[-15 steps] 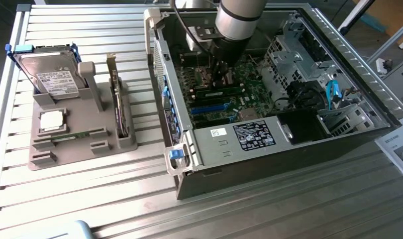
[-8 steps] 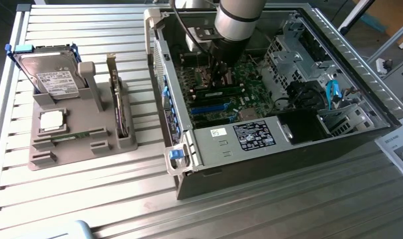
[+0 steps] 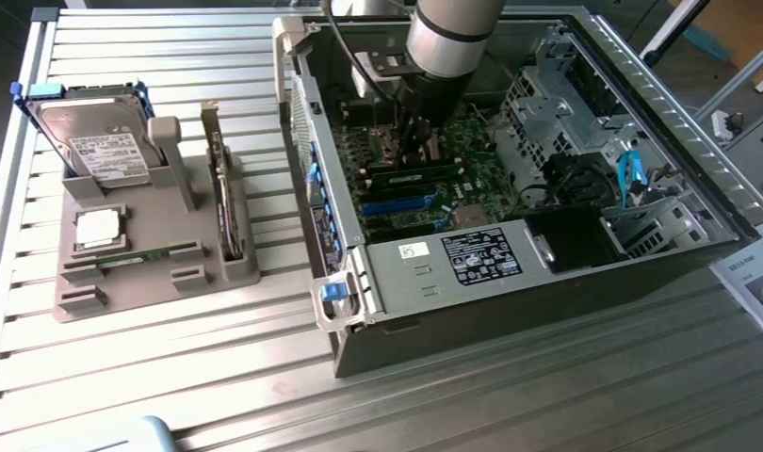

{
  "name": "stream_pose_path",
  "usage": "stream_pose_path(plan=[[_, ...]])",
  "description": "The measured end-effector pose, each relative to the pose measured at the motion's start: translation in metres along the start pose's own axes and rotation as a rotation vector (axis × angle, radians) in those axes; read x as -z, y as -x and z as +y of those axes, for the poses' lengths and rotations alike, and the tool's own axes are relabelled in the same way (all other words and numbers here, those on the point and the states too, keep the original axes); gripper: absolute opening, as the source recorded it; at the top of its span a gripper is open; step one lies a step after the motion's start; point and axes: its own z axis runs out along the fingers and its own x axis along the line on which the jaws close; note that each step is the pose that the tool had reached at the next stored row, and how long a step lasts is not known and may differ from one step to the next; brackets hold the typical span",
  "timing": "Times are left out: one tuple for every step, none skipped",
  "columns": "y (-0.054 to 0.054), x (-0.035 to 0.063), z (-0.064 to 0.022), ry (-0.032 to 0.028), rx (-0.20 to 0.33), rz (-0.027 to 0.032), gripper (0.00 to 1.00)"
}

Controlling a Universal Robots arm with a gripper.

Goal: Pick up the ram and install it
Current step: 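Press down the ram until it locks into place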

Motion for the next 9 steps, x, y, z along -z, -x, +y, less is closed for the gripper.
stream_pose_path(plan=[[0.000,0.0062,0.0001,-0.0004,0.000,0.0000,0.11],[0.000,0.0112,0.0001,-0.0004,0.000,0.0002,0.11],[0.001,0.0173,0.0002,-0.0005,0.000,0.0001,0.11],[0.001,0.0278,0.0003,-0.0006,0.000,0.0002,0.11],[0.001,0.0359,0.0004,-0.0006,0.000,0.0001,0.11],[0.001,0.0410,0.0004,-0.0005,0.000,0.0003,0.11],[0.001,0.0425,0.0005,-0.0005,0.000,0.0001,0.11],[0.001,0.0432,0.0004,-0.0005,0.000,0.0001,0.11],[0.001,0.0432,0.0004,-0.0006,0.000,-0.0001,0.11]])
